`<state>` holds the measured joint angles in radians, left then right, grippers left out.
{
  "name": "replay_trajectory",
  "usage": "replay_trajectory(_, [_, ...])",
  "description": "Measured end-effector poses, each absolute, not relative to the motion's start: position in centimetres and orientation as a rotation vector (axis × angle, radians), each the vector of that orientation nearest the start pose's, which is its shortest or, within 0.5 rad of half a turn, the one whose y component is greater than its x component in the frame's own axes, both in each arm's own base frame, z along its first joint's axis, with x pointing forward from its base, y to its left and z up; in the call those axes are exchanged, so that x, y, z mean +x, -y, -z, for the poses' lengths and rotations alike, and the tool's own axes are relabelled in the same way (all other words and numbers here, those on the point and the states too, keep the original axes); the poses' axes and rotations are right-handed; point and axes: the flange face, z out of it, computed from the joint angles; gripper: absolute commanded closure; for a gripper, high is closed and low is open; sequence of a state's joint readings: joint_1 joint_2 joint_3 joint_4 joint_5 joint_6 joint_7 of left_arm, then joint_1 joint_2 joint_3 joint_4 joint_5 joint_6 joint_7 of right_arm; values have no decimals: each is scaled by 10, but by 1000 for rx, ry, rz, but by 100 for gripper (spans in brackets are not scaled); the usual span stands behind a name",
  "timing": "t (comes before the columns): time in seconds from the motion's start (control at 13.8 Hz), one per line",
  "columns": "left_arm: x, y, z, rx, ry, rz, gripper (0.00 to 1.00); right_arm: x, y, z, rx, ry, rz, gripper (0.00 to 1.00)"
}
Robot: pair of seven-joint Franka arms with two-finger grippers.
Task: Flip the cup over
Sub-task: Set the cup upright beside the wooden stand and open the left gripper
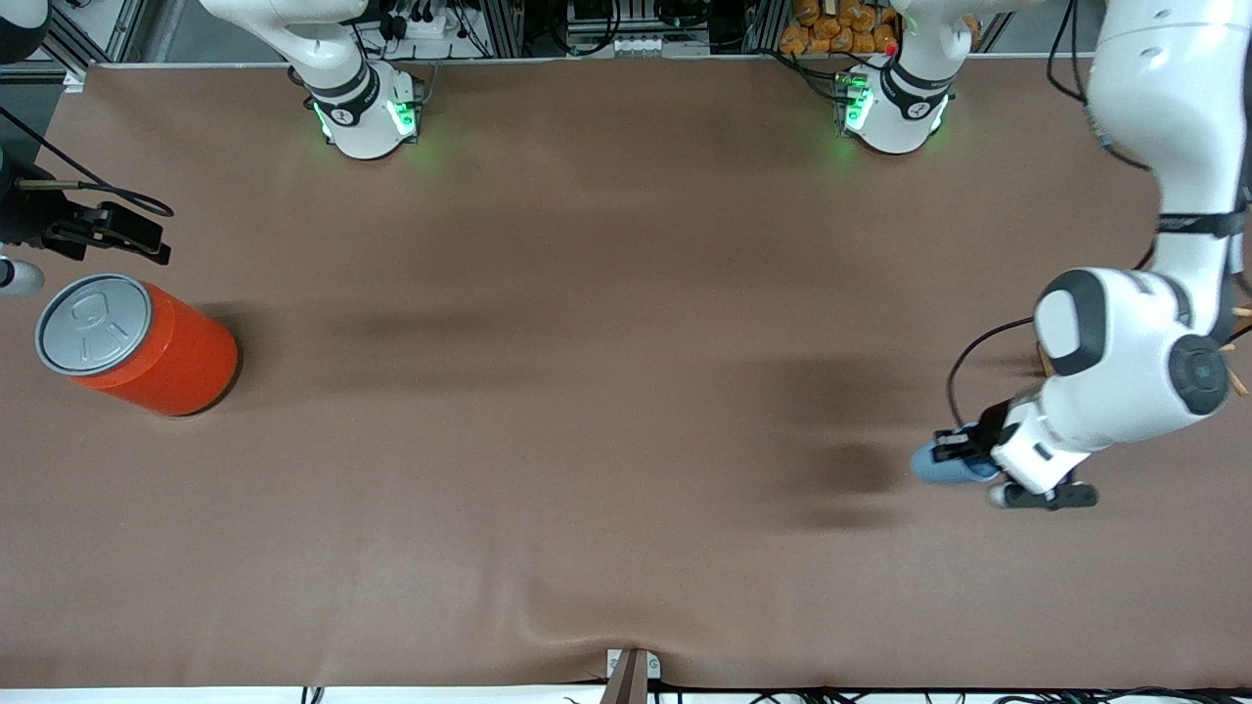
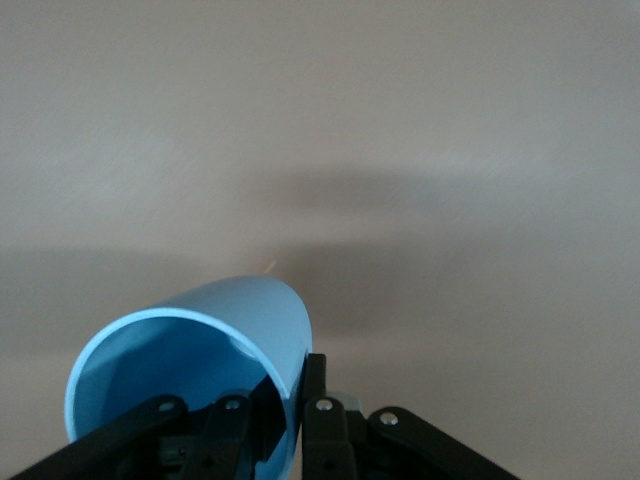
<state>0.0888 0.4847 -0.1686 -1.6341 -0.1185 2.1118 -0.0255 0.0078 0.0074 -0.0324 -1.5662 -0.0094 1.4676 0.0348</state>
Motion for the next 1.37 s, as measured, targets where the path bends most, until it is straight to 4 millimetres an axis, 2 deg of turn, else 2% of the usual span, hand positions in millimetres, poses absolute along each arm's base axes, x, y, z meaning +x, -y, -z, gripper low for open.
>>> replay_trajectory(0.14, [652,48,-334,-3303,37,-29,100,545,14,-614,-3146,-94,-167,0])
replay_trajectory(0.51, [591,54,-300,-3208,9,-103,100,546,14,-615,-3146,-94,-160,0])
replay_trajectory(0.79, [572,56,-272,-3181,15,-135,100,546,14,-615,-3146,-94,-160,0])
replay_trajectory(0.87, [570,58,-267,-3180,16,-140,95,546,14,-615,-3146,-94,-160,0])
replay_trajectory(0.94, [569,60,-263,-3181,14,-148,57,546,14,-614,-3146,-93,-160,0])
replay_trajectory(1.01, [569,62,-260,-3181,8,-153,1,546,14,-614,-3146,-93,-160,0])
replay_trajectory(1.23, [574,64,-268,-3183,5,-129,0,546,14,-614,-3147,-92,-158,0])
replay_trajectory(1.37, [588,60,-297,-3179,14,-138,0,548,14,-616,-3148,-91,-124,0])
